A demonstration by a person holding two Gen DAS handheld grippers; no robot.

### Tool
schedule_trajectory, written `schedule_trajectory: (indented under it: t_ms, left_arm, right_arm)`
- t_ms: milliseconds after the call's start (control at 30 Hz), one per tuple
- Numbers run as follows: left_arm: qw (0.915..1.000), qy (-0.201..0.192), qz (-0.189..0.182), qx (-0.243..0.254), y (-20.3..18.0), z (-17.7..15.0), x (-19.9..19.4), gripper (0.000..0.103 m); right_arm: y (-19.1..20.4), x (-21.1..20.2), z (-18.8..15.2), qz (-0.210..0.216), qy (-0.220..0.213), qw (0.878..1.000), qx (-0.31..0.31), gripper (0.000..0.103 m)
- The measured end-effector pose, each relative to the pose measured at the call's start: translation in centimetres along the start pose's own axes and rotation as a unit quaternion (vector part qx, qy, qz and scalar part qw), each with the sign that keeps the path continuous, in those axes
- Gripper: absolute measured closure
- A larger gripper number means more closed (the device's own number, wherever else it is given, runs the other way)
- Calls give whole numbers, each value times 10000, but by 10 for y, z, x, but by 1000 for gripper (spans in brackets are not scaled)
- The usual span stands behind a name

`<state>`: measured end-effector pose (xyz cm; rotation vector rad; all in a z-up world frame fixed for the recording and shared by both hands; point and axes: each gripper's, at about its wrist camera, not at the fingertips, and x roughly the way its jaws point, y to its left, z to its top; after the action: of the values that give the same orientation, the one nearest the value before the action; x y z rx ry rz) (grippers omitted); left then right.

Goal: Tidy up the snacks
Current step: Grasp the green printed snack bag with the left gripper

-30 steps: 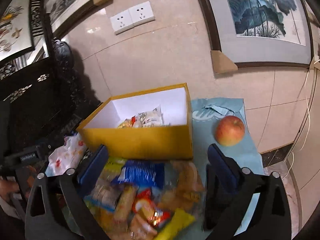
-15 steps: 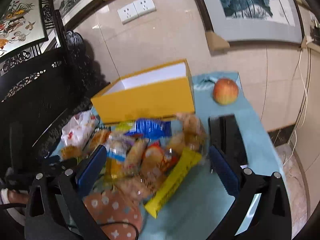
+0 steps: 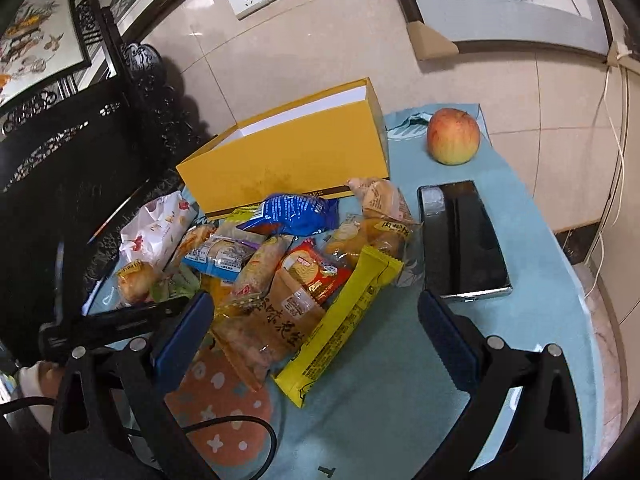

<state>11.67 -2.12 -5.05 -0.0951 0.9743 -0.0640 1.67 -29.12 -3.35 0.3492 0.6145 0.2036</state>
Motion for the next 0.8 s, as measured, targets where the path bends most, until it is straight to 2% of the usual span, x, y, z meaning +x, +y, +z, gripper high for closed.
schedule_trajectory:
  t_ms: [67,133,167,267,300,333,367,533,700,800]
  left_arm:
    - [9999,-37,92,-20,1,6,5,38]
    - [9999,-43,141,-74,2,12,11,42]
    - [9999,-45,109,-30,0,14,12,53]
    - [9981,-180,304,507,-12,12,11,74]
    - [9969,-254,294,682,-15,9,7,80]
    - [9966,-292,212,741,-16,8,3,95]
    - [9966,-309,86,764,-14,5,-4,101]
    - [9973,-229,-125,681,3,-4,-18,102]
    - [9954,-271,-507,768,0,-19,-40,103]
    - [9943,-301,-574,841,0,-24,-46,103]
  right_arm:
    - [-1,0,0,69,4,9999,77,1]
    - [0,2,0,74,72,9999,37,1]
    - [1,2,-1,66,99,9999,-6,1]
    - [7,3,-3,53,191,9995,-227,1]
    - [8,2,-3,37,202,9994,-276,1]
    - [9,1,-4,1,207,9992,-331,1]
    - [9,0,-4,-21,206,9991,-365,1]
    - [7,-4,-4,-150,252,9982,-524,1]
    - [3,-2,-6,-247,391,9978,-473,1]
    - [6,0,-6,-274,430,9973,-524,1]
